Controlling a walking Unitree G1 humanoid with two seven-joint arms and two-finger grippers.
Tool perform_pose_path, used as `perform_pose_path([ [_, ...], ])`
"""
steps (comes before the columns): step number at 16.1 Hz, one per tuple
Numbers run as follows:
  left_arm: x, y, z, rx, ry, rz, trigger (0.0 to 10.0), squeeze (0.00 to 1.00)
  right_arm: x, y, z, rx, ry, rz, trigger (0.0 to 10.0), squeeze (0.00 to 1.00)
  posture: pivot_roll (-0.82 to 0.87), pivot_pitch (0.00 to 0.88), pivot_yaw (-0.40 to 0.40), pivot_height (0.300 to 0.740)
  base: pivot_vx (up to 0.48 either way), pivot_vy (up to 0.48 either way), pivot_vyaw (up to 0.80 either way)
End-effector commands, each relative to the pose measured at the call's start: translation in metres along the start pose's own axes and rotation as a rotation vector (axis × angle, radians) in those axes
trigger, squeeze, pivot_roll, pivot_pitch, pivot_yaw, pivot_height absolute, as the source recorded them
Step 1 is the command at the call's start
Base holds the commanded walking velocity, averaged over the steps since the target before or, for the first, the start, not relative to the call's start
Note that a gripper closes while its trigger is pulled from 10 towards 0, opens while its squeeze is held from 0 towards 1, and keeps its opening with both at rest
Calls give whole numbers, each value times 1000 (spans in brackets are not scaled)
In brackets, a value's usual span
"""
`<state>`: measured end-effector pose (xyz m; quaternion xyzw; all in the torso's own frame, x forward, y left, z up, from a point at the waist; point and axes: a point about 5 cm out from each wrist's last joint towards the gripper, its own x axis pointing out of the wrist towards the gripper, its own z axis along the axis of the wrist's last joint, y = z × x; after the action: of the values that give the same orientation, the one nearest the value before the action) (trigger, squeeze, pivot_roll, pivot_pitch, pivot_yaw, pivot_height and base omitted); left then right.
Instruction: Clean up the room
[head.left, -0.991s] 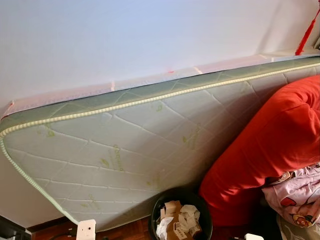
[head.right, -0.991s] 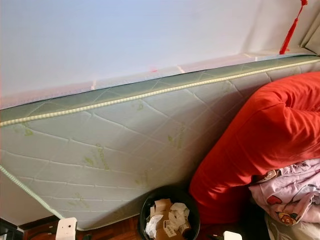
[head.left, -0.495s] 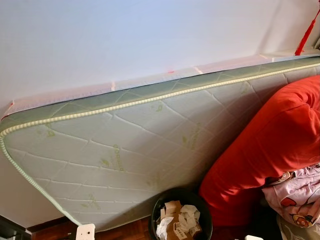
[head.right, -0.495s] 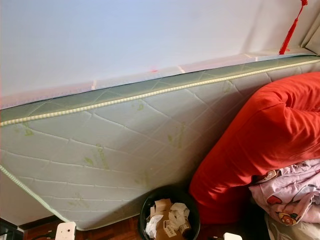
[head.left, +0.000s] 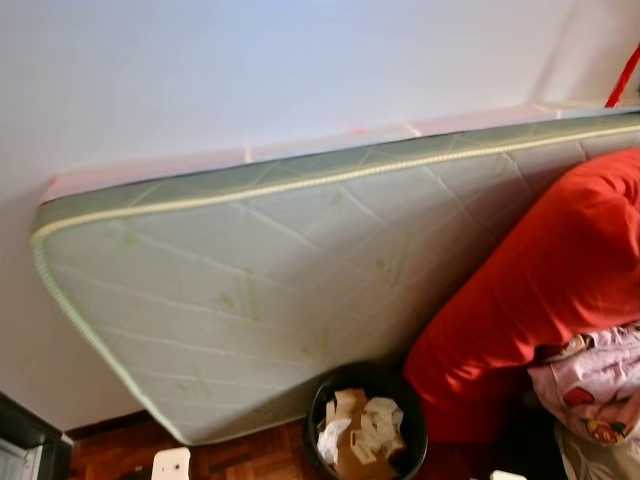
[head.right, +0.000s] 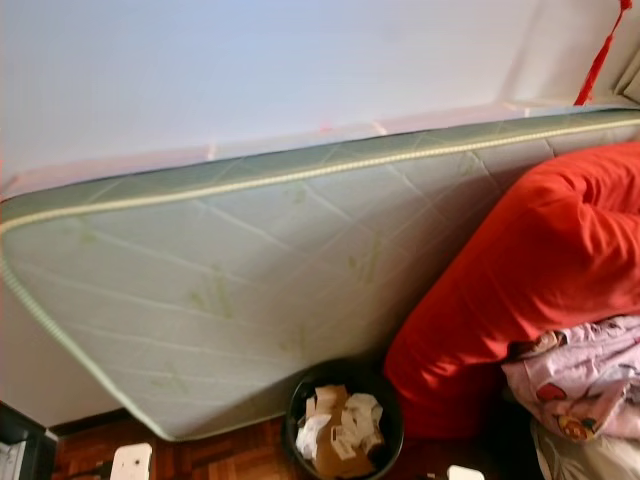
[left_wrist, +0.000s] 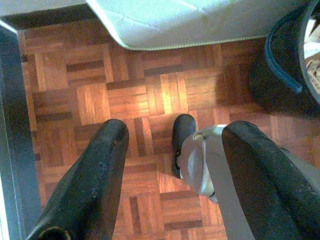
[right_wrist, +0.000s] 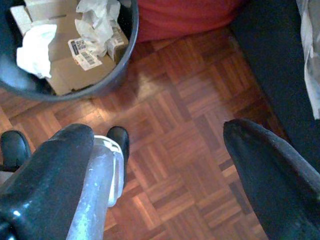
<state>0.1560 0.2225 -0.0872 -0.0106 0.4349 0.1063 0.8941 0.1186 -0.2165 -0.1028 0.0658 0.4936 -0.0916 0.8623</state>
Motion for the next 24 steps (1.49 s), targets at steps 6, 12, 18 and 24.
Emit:
perform_pose_path([
  [6,-2,7,-6,-6,29,21,10000,0,-1,-2,-2,7,6,-5,10000,0,134,0,-52,740,-166,0,0],
  [12,-2,8,-7,-22,34,33,10000,0,0,-3,-1,17,3,-10,10000,0,142,0,-57,740,0,0,0],
  [18,0,4,-4,98,51,-33,10000,0,0,-2,1,1,14,-2,10000,0,152,0,-72,740,0,0,-473],
  [24,-4,16,-11,48,45,-1,10000,0,1,0,2,-17,14,10,10000,0,138,0,-54,740,0,0,-697],
])
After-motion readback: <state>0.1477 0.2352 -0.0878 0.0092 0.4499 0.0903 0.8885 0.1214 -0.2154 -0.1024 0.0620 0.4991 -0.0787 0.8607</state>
